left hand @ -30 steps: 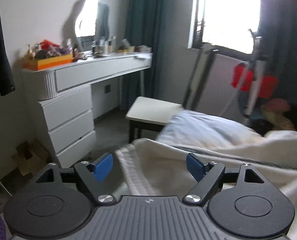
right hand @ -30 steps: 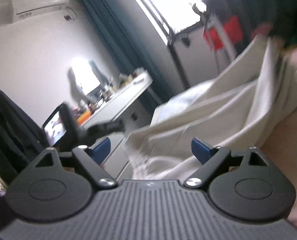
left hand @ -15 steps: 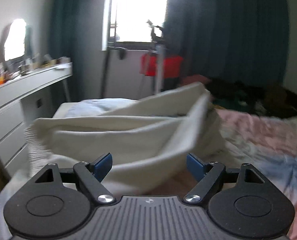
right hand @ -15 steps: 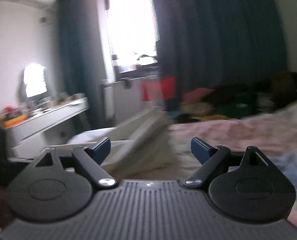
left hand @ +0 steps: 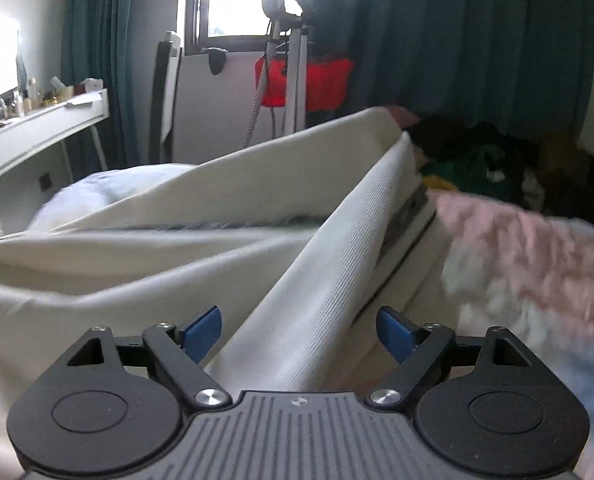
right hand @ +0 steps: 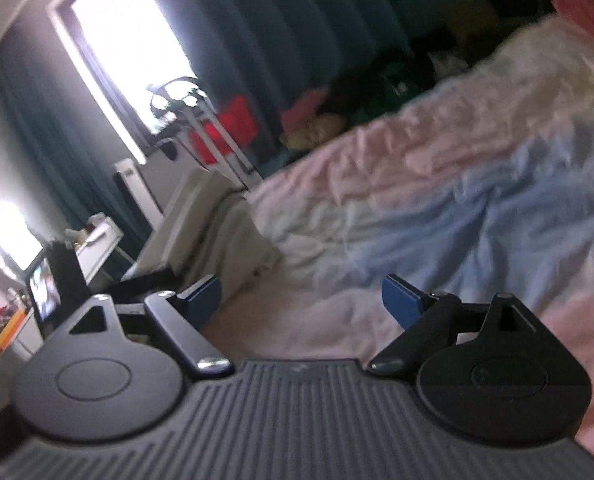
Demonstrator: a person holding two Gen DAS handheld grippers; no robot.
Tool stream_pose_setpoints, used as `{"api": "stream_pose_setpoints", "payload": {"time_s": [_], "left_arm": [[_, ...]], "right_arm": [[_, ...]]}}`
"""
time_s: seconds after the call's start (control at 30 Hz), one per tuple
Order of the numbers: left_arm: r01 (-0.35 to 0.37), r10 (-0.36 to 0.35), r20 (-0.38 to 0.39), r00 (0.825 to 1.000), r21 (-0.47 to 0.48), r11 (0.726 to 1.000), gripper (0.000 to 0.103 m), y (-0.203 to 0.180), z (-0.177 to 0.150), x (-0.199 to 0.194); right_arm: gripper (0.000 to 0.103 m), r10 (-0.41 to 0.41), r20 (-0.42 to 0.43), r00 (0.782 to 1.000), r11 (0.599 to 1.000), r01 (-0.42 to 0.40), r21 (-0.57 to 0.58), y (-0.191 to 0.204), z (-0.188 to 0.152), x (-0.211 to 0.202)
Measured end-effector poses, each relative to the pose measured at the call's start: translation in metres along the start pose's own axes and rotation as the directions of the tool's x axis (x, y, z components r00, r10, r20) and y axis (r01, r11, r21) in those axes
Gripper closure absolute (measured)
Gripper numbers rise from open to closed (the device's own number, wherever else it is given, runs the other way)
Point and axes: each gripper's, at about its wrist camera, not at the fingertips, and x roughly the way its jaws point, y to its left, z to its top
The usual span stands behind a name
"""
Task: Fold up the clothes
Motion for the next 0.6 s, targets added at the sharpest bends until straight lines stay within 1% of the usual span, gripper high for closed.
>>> {"api": "stream_pose_setpoints", "payload": {"time_s": [0.07,0.13,0.23,0.27,0.33,0.37,0.43,0.5,0.6], "left_arm": [[0.023,-0.022,0.010,1.000,-0.025,0.999,0.014,-0.012,0.013,0.021],[0.040,-0.039,0.012,0.999,-0.024,0.999,0.014,-0.027,0.024,0.043],[0.019,-0.021,0.047,0.999,0.035,0.999,0.015,-0.052,0.036,0.069],[0.012,-0.014,0.052,0.999,0.054,0.998,0.018,-0.057,0.039,0.076],[0.000,-0.005,0.061,0.998,0.088,0.996,0.043,-0.066,0.043,0.087],[0.005,-0.011,0.068,0.998,0.094,0.996,0.049,-0.068,0.044,0.087],[0.027,-0.035,0.086,0.996,0.087,0.996,0.074,-0.068,0.041,0.078],[0.060,-0.066,0.101,0.993,0.061,0.996,0.098,-0.058,0.039,0.060],[0.108,-0.111,0.136,0.985,0.029,0.994,0.099,-0.037,0.034,0.024]], "right_arm": [[0.014,-0.007,-0.015,1.000,0.999,0.008,0.039,-0.009,-0.004,0.005],[0.014,-0.018,-0.022,1.000,0.999,0.019,0.047,-0.015,-0.007,0.016],[0.014,-0.035,-0.044,0.998,0.998,0.037,0.049,-0.020,-0.011,0.034],[0.014,-0.033,-0.055,0.998,0.998,0.036,0.050,-0.022,-0.013,0.040],[0.014,-0.048,-0.076,0.996,0.997,0.052,0.052,-0.026,-0.017,0.052],[0.014,-0.055,-0.084,0.995,0.997,0.059,0.051,-0.027,-0.019,0.057],[0.014,-0.072,-0.094,0.993,0.996,0.076,0.048,-0.027,-0.022,0.067],[0.014,-0.084,-0.098,0.992,0.995,0.089,0.046,-0.027,-0.024,0.073],[0.014,-0.070,-0.106,0.992,0.996,0.075,0.041,-0.024,-0.026,0.073]]}}
